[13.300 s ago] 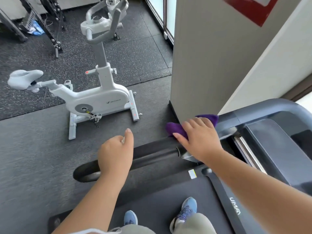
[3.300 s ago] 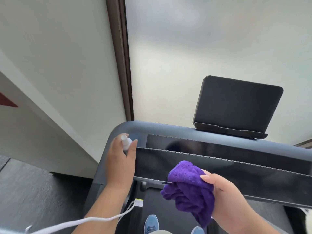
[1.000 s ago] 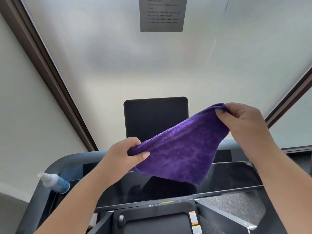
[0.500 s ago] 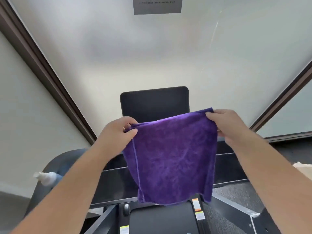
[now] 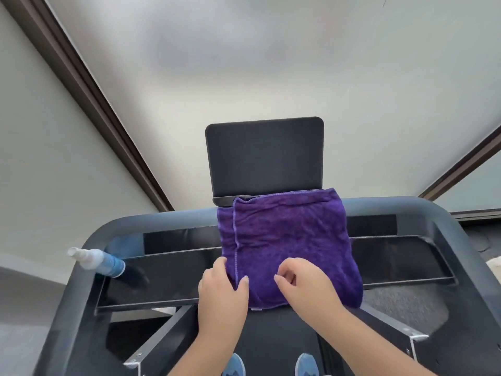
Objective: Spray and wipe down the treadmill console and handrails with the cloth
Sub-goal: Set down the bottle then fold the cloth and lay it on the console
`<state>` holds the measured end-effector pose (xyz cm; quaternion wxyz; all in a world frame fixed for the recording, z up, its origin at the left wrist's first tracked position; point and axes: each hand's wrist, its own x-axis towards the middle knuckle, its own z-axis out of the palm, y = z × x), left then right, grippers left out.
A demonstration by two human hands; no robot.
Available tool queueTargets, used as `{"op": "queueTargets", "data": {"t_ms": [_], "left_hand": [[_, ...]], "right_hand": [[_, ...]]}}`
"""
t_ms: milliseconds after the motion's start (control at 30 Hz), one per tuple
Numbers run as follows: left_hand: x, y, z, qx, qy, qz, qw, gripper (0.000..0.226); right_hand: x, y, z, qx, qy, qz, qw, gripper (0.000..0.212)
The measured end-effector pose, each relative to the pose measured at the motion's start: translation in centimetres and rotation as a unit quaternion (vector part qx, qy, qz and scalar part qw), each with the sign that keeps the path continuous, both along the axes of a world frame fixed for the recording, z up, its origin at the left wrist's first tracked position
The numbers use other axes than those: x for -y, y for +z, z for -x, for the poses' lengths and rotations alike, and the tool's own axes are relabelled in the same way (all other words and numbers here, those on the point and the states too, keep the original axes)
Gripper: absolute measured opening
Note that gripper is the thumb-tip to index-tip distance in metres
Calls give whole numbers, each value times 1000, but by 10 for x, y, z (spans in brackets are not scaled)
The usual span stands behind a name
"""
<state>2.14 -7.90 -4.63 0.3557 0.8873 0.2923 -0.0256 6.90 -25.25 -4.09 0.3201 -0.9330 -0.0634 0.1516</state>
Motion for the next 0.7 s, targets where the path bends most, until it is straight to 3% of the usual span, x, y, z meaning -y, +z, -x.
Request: {"op": "queueTargets", "data": {"t_ms": [100,167,233,367,533,700], "left_hand": [[-5,10,-15,16,74,95,993,47],[-8,16,-26,-15,121,188,975,53],[-10,20,-28,-36,138,237,961,44],[-16,17,0,-24,98,196,975,24],[-6,10,39,26,119,136,983,24],[2,3,39,22,84,140,986,30]], "right_hand": [[-39,4,-16,-20,9,-31,999,11],[-61,5,-27,-35,-1,-45,998,13],[-77,4,-33,-49,-5,-33,998,17],[-93,1,-40,-52,-5,43,998,28],[-98,-6,-50,-28,36,108,993,18],[-102,-7,-57,-5,82,161,983,31]]}}
